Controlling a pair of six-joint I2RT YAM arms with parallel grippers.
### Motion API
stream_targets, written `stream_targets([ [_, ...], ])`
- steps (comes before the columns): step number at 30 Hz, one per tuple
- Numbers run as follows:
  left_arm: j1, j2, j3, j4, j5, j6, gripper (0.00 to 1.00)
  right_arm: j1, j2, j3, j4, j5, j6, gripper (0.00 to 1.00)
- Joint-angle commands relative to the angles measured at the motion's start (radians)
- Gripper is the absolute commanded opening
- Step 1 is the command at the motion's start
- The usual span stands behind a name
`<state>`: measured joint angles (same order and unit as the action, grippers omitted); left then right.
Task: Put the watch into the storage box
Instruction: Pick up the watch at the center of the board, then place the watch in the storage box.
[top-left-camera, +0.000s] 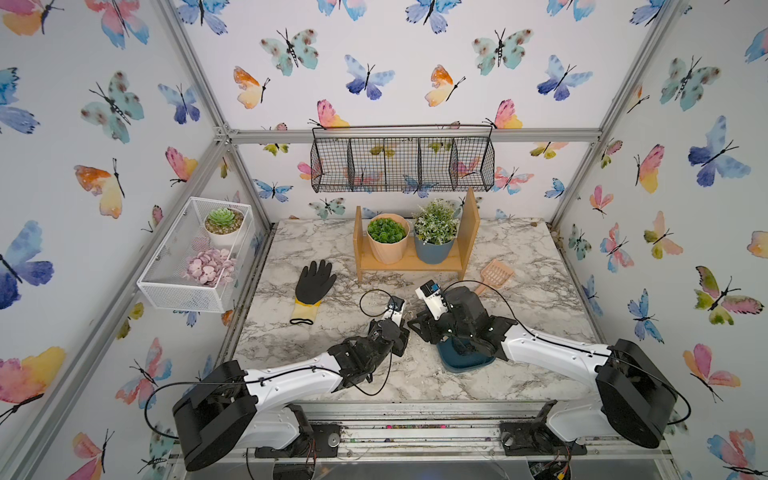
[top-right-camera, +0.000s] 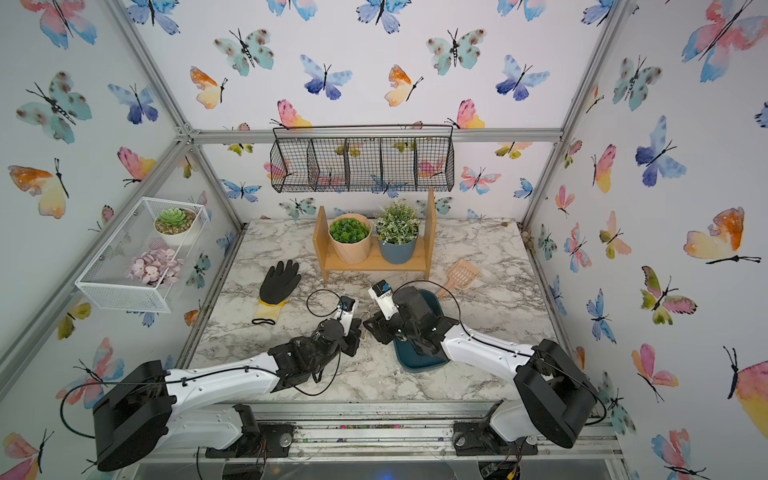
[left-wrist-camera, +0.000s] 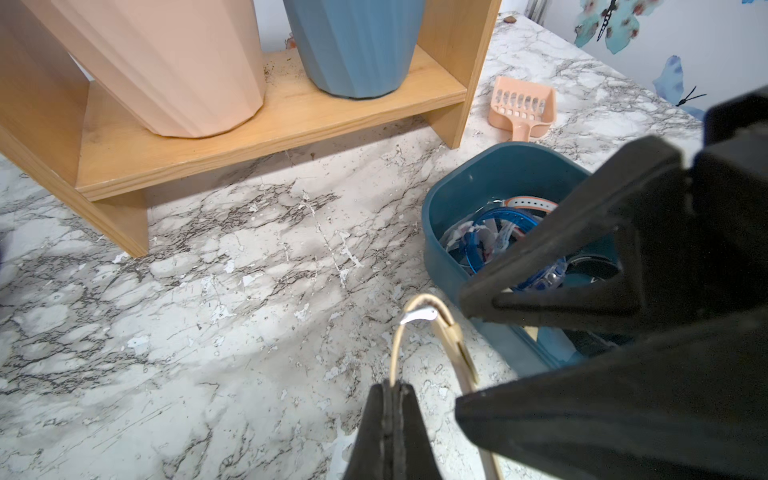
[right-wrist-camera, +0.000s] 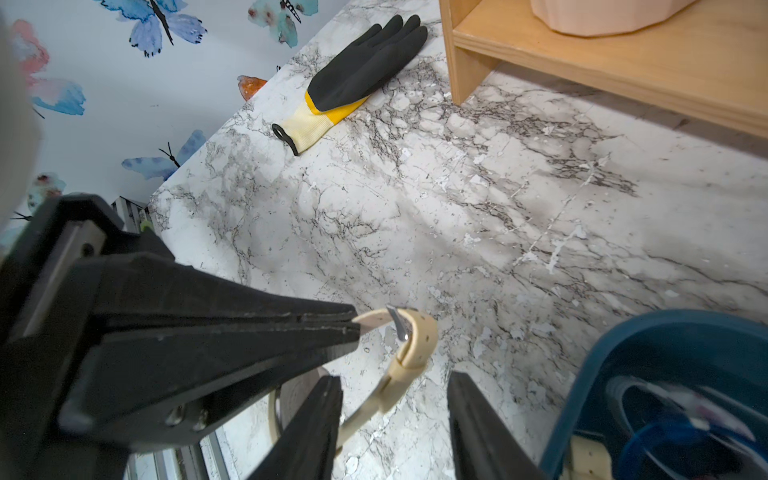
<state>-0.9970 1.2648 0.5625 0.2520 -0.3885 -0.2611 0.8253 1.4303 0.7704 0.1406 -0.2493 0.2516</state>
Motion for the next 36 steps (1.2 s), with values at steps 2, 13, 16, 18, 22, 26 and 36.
stream_targets([
  [2,-0.009,-0.017,-0.001,0.026,-0.042,0.012,0.00,0.011,0.032,0.042,0.024,-0.029,0.009,0.46],
  [13,-0.010,-0.057,-0.027,0.056,-0.061,0.019,0.00,0.012,0.070,0.065,-0.015,0.017,0.020,0.24],
  [16,-0.010,-0.059,-0.029,0.058,-0.064,0.020,0.00,0.012,0.070,0.069,-0.018,0.026,0.020,0.12],
  [18,-0.010,-0.058,-0.026,0.055,-0.064,0.020,0.00,0.012,0.069,0.071,-0.020,0.037,0.020,0.06],
  [22,-0.011,-0.059,-0.026,0.056,-0.067,0.022,0.00,0.012,0.065,0.076,-0.028,0.068,0.023,0.02],
  [26,-0.011,-0.073,-0.026,0.055,-0.077,0.026,0.41,0.012,0.052,0.076,-0.042,0.133,0.033,0.02],
  [36,-0.009,-0.105,-0.041,0.024,-0.160,0.017,0.99,0.004,-0.027,0.053,-0.094,0.332,0.001,0.02],
])
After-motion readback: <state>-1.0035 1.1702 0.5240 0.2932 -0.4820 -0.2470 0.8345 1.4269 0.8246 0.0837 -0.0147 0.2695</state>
